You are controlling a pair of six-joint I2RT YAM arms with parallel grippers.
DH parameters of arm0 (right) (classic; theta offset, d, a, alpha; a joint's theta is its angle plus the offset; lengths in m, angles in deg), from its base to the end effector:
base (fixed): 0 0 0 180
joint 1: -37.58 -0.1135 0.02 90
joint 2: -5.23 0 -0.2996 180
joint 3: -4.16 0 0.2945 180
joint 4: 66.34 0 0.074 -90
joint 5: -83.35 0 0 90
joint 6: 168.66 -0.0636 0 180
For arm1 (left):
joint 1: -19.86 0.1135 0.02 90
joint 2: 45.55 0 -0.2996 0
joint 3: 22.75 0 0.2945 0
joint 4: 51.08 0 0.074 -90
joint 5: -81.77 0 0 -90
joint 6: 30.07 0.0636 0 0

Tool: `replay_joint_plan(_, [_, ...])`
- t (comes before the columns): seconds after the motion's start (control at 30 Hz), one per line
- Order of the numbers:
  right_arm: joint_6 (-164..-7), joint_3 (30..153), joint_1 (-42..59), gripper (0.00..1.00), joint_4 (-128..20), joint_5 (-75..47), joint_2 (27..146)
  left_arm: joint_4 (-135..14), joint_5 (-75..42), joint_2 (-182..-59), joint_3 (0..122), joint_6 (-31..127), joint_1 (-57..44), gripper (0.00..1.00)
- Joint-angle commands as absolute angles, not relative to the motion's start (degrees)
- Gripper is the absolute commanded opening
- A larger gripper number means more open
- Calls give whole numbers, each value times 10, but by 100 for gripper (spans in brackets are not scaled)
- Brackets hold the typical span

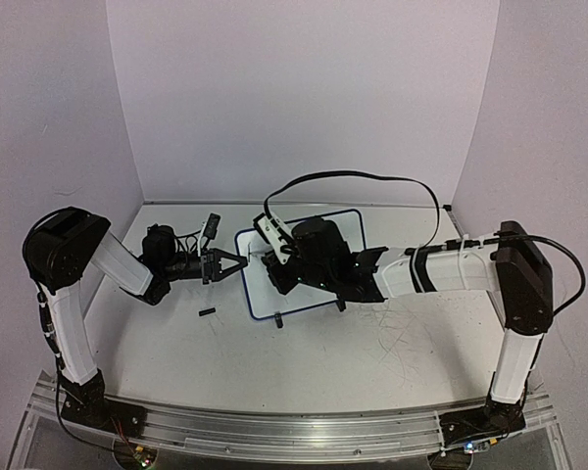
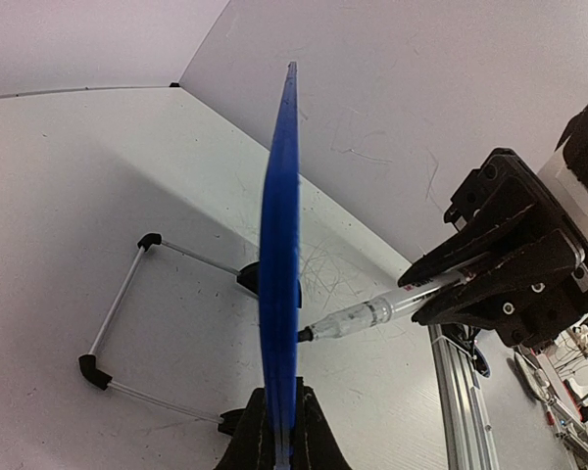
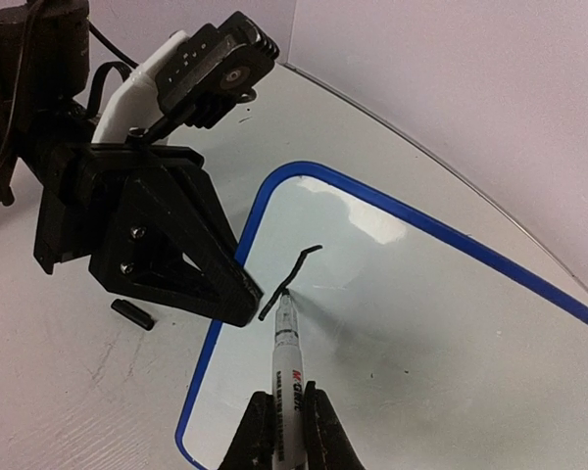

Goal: Write a sentence on the whiteboard

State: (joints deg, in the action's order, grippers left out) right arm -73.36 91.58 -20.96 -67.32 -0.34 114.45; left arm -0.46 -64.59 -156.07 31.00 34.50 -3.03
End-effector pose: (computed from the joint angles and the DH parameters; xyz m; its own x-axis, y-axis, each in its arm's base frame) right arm 0.2775 0.4402 0.2383 -0.1113 -0.3579 -0.9271 -0.8080 0.5758 -0.1252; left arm 0.3433 -0.2024 0.1360 -0.5091 -0.0433 -0.8596 0.8409 0.1880 -0.5075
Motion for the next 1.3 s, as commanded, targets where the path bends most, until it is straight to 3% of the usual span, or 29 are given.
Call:
replay_joint_plan(0.0, [-740,940,-210,0,-685,18,1150,-63,-639,-1560,318,380,-41,0])
replay_joint_plan(1.27, [-739,897,-210,0,-691,58,1103,-66,-639,-1563,320,381,-42,0])
